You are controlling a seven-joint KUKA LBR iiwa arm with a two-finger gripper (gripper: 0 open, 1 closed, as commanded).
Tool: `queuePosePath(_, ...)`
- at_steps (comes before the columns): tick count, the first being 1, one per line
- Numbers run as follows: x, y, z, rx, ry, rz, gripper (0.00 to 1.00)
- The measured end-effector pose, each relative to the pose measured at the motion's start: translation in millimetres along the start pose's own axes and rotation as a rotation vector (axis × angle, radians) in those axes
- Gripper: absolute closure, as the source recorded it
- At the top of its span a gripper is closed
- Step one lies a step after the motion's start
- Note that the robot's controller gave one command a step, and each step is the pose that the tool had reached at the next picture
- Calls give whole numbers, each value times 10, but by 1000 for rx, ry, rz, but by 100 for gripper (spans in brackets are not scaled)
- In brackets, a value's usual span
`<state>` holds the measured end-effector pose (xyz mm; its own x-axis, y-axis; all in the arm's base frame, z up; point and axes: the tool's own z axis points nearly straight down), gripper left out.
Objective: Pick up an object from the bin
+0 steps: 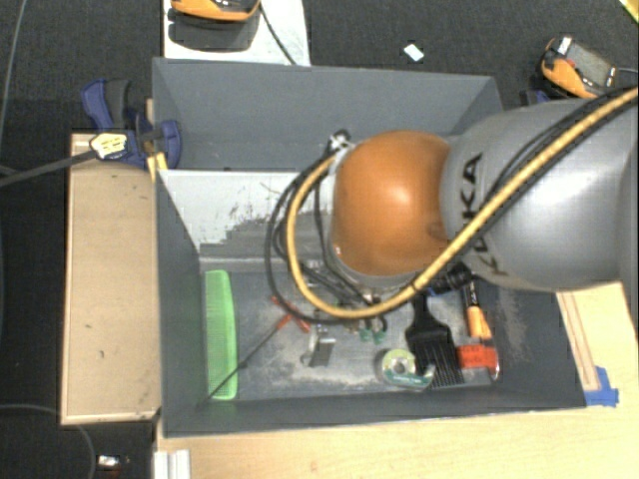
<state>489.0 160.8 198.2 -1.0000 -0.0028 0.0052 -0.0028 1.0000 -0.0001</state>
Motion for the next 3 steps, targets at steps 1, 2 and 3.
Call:
queuePosePath(1, -19, -8, -36, -1, -8, 6, 0)
queuePosePath(2, -394, -58, 710, -3, -11, 96, 0)
queuePosePath(3, -623, 40, 1295, -5, -11, 151, 0)
